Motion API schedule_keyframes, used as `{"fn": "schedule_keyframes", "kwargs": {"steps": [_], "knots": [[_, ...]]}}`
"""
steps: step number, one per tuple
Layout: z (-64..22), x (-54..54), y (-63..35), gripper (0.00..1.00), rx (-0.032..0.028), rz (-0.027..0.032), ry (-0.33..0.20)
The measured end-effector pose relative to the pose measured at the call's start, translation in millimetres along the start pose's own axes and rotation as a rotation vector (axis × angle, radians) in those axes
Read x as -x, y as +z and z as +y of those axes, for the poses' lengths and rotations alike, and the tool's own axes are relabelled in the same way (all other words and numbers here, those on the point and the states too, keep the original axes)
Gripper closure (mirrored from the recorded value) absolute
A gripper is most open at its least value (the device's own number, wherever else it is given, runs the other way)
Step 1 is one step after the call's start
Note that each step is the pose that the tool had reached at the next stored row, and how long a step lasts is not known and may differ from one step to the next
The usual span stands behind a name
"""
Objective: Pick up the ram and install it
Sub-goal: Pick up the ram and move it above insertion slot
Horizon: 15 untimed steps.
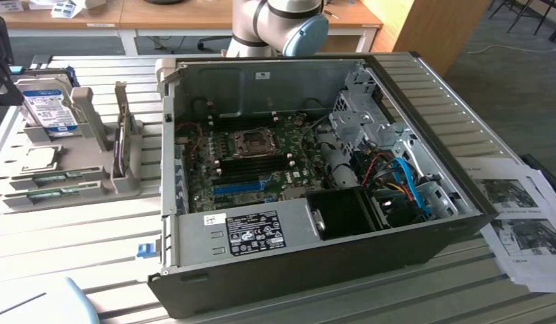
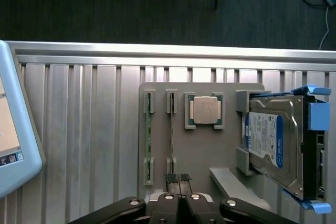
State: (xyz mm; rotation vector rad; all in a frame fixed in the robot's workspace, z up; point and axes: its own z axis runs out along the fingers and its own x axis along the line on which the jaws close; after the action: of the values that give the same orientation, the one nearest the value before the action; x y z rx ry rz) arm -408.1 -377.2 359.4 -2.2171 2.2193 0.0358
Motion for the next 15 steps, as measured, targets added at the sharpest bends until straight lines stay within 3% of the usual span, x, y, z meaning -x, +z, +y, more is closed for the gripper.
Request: {"fn": "schedule_keyframes", "kwargs": {"steps": [15], "knots": [[-0.4,-0.5,27.3,0.91,-0.0007,0.0000,0.000]]}}
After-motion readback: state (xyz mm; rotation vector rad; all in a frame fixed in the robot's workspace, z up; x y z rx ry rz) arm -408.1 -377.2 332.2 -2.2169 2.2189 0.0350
